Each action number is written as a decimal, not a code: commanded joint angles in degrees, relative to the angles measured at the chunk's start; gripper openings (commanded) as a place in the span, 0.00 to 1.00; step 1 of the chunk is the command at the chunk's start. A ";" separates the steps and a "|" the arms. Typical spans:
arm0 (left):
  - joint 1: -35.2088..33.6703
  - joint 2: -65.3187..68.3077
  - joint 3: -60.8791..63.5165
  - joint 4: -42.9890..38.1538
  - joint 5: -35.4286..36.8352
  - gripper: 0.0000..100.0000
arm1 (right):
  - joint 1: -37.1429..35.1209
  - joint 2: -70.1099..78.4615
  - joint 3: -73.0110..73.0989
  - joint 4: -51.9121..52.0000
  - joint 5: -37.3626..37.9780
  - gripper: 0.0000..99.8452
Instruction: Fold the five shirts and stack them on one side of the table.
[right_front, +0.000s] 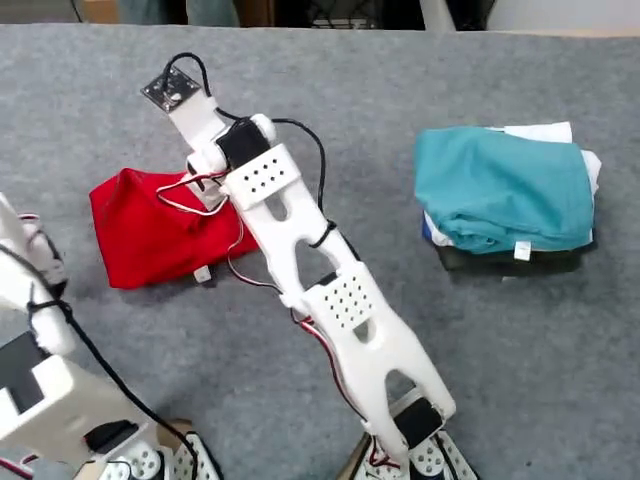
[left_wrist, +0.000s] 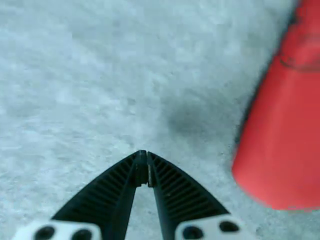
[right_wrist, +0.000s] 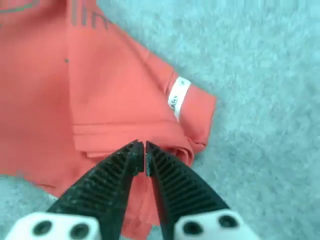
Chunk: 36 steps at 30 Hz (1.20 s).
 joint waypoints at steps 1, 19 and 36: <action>0.92 -2.81 0.40 -0.53 1.93 0.03 | -2.46 -1.98 -5.23 4.66 0.26 0.01; -5.05 -2.64 1.01 -2.99 1.85 0.03 | 0.97 10.24 -4.44 -19.25 0.62 0.01; -4.00 -2.81 2.77 -3.43 2.02 0.03 | 6.24 1.54 -11.91 -10.81 0.18 0.01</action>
